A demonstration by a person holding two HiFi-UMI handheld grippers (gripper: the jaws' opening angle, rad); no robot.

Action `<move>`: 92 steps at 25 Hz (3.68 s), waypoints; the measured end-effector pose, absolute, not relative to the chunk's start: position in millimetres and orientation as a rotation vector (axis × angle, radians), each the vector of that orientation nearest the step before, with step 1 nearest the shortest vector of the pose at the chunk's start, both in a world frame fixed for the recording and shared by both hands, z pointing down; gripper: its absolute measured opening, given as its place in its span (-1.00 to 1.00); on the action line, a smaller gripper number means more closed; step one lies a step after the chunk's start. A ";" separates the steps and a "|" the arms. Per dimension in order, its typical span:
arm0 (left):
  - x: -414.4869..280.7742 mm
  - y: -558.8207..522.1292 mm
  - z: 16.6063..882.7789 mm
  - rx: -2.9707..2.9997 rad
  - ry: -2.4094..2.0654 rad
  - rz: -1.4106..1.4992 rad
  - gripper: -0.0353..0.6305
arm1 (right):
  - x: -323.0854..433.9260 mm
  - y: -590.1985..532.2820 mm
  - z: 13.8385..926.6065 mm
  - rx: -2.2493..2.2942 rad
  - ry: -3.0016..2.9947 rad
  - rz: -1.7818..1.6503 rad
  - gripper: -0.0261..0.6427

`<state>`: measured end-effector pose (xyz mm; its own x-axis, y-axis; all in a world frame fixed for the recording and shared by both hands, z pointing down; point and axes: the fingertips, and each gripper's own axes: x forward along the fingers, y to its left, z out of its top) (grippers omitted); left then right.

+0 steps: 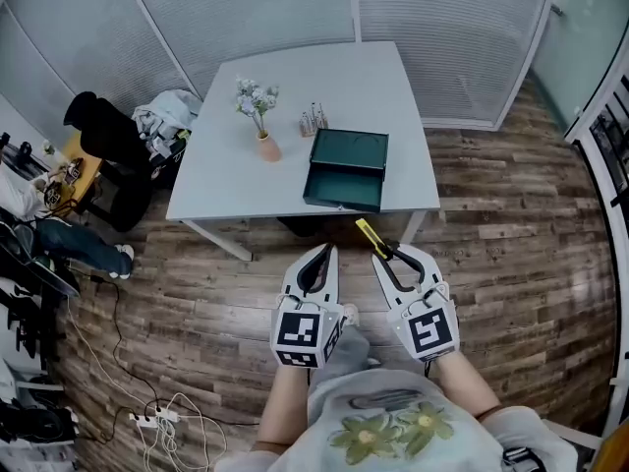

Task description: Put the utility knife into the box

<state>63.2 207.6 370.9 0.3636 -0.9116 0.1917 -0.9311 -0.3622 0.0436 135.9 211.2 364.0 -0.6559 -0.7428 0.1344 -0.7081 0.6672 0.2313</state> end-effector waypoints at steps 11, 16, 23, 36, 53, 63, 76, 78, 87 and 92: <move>41.6 138.5 357.8 2.492 -1.672 0.194 -0.91 | 118.9 139.9 346.6 1.206 -2.669 -0.280 -0.68; 21.1 102.8 355.3 2.502 -1.664 0.188 -0.91 | 102.7 104.2 342.2 1.229 -2.657 -0.300 -0.68; -3.4 48.1 352.7 2.538 -1.640 0.184 -0.91 | 81.1 51.5 337.5 1.281 -2.656 -0.312 -0.68; -31.6 4.8 367.7 2.511 -1.599 0.150 -0.91 | 61.8 7.9 347.6 1.293 -2.612 -0.308 -0.68; -51.0 -46.0 377.9 2.502 -1.607 0.194 -0.91 | 48.4 -42.5 367.8 1.243 -2.613 -0.293 -0.68; -55.4 -74.9 384.7 2.496 -1.590 0.194 -0.91 | 39.8 -74.8 373.3 1.204 -2.594 -0.308 -0.68; -65.8 -98.8 400.2 2.462 -1.599 0.213 -0.91 | 26.3 -94.9 398.0 1.110 -2.566 -0.281 -0.68; -69.3 -100.5 402.1 2.457 -1.604 0.218 -0.91 | 23.9 -96.9 402.6 1.101 -2.562 -0.275 -0.68; -76.2 -103.7 415.6 2.431 -1.594 0.246 -0.91 | 18.1 -100.8 417.7 1.068 -2.544 -0.251 -0.68; -76.1 -109.4 422.2 2.423 -1.579 0.257 -0.91 | 19.5 -106.3 426.1 1.057 -2.515 -0.256 -0.68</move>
